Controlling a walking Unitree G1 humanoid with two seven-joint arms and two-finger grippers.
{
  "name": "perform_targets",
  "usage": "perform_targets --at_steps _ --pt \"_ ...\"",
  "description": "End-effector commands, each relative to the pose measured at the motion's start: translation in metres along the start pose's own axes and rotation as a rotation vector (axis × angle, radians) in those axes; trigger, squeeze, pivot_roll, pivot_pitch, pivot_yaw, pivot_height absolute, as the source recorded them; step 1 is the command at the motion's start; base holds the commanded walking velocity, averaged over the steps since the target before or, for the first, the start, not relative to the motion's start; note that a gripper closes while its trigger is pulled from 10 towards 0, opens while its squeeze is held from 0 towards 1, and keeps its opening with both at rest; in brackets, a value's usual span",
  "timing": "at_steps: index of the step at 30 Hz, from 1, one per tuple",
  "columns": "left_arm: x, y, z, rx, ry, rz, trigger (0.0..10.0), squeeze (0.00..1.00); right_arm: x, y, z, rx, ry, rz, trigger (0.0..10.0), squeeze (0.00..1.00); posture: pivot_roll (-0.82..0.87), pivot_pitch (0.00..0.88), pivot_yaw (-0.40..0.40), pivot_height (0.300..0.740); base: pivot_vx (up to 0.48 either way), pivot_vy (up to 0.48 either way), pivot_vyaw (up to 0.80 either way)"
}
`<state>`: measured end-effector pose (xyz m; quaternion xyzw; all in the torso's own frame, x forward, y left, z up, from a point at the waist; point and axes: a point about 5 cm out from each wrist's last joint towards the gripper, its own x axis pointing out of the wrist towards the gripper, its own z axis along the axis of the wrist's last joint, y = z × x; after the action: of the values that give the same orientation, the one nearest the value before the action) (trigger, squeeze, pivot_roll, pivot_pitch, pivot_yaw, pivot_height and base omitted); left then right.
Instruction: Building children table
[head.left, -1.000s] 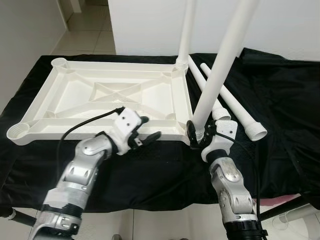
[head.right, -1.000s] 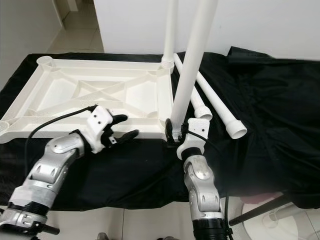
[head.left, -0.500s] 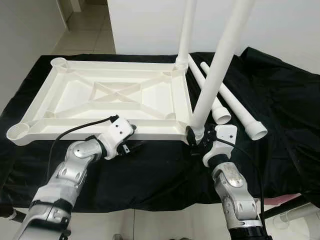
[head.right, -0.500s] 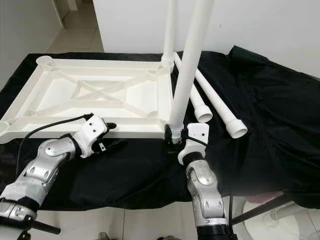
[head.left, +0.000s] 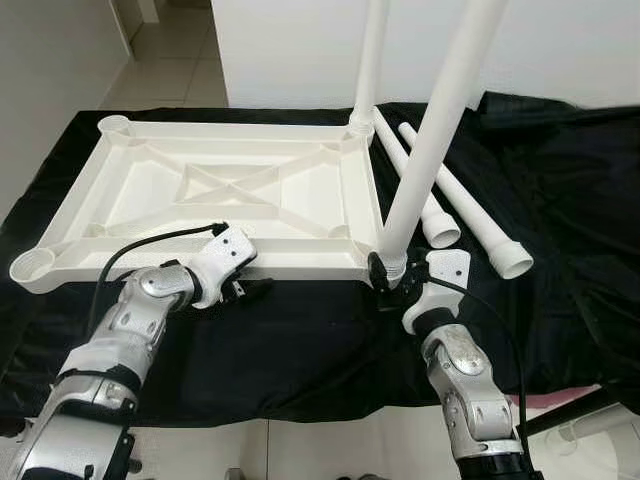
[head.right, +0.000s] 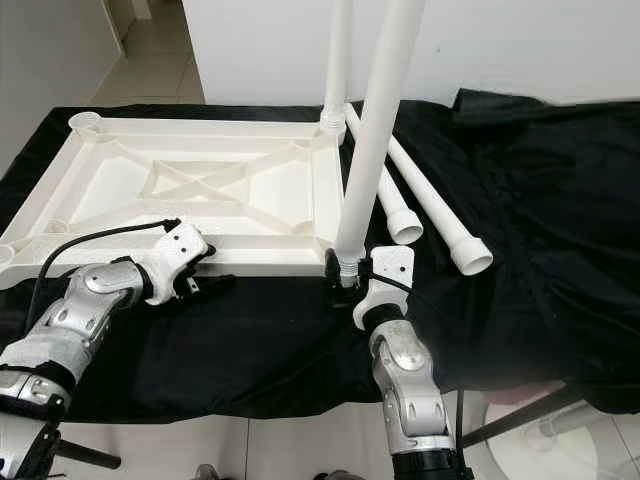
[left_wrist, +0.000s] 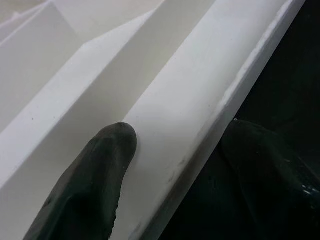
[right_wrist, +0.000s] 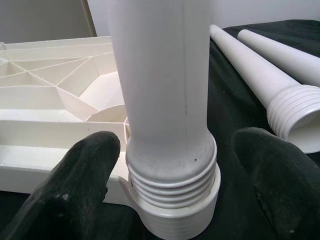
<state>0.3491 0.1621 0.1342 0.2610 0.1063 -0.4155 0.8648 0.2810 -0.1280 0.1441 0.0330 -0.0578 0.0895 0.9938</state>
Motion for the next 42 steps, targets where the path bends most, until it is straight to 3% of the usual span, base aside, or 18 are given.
perform_targets --at_steps 1,6,7,8,9,26,27,28,29,32,36,37,38,39,42 --pt "-0.004 0.012 -0.001 -0.016 0.010 0.116 10.0 0.00 0.000 0.002 -0.003 0.000 0.011 0.013 10.0 0.00 -0.08 0.090 0.018 0.740 0.000 0.000 0.00" --pt "-0.005 0.015 0.001 -0.032 -0.005 0.124 10.0 0.00 0.001 0.003 -0.003 -0.001 0.011 0.016 10.0 0.00 -0.08 0.089 0.019 0.740 0.000 0.000 0.00" --pt "-0.005 0.015 0.001 -0.035 -0.007 0.130 3.4 0.00 0.000 0.003 -0.003 -0.002 0.011 0.017 10.0 0.00 -0.08 0.090 0.018 0.740 0.000 0.000 0.00" --pt "-0.005 0.015 0.001 -0.035 -0.007 0.130 3.4 0.00 0.000 0.003 -0.003 -0.002 0.011 0.017 10.0 0.00 -0.08 0.090 0.018 0.740 0.000 0.000 0.00" --pt "-0.006 0.016 0.000 -0.036 -0.005 0.135 0.0 0.00 0.001 0.003 -0.003 -0.003 0.011 0.019 10.0 0.00 -0.08 0.090 0.017 0.740 0.000 0.000 0.00" --pt "-0.003 0.012 0.004 -0.048 -0.034 0.135 0.0 0.00 0.005 0.000 -0.001 -0.018 0.004 0.017 10.0 0.00 -0.08 0.089 0.014 0.740 0.000 0.000 0.00" --pt "-0.001 0.011 0.004 -0.045 -0.036 0.134 3.0 0.00 0.005 0.000 -0.001 -0.018 0.004 0.017 10.0 0.00 -0.08 0.089 0.014 0.740 0.000 0.000 0.00" --pt "-0.001 0.011 0.004 -0.045 -0.036 0.134 3.0 0.00 0.005 0.000 -0.001 -0.018 0.004 0.017 10.0 0.00 -0.08 0.089 0.014 0.740 0.000 0.000 0.00" --pt "0.001 0.006 0.008 -0.042 -0.058 0.117 10.0 0.00 0.005 0.000 -0.001 -0.019 0.005 0.017 10.0 0.00 -0.08 0.090 0.012 0.740 0.000 0.000 0.00" --pt "0.006 -0.005 0.015 -0.026 -0.116 0.063 10.0 0.00 0.005 0.000 -0.002 -0.020 0.007 0.017 10.0 0.00 -0.08 0.090 0.011 0.740 0.000 0.000 0.00" --pt "0.007 -0.008 0.018 -0.027 -0.133 0.050 10.0 0.00 0.006 0.000 -0.002 -0.021 0.007 0.018 10.0 0.00 -0.08 0.090 0.011 0.740 0.000 0.000 0.00" --pt "0.007 -0.009 0.019 -0.047 -0.149 0.045 10.0 0.21 0.006 -0.001 -0.002 -0.022 0.008 0.018 10.0 0.00 -0.08 0.090 0.011 0.740 0.000 0.000 0.00" --pt "0.007 -0.009 0.019 -0.047 -0.149 0.045 10.0 0.21 0.006 -0.001 -0.002 -0.022 0.008 0.018 10.0 0.00 -0.08 0.090 0.011 0.740 0.000 0.000 0.00" --pt "0.007 -0.007 0.021 -0.084 -0.168 0.049 10.0 1.00 0.007 -0.001 -0.002 -0.023 0.007 0.018 10.0 0.00 -0.07 0.087 0.011 0.740 0.000 0.000 0.00" --pt "0.005 -0.003 0.025 -0.111 -0.194 0.060 10.0 1.00 0.009 -0.001 -0.001 -0.024 0.004 0.018 10.0 0.00 -0.07 0.085 0.010 0.740 0.000 0.000 0.00"
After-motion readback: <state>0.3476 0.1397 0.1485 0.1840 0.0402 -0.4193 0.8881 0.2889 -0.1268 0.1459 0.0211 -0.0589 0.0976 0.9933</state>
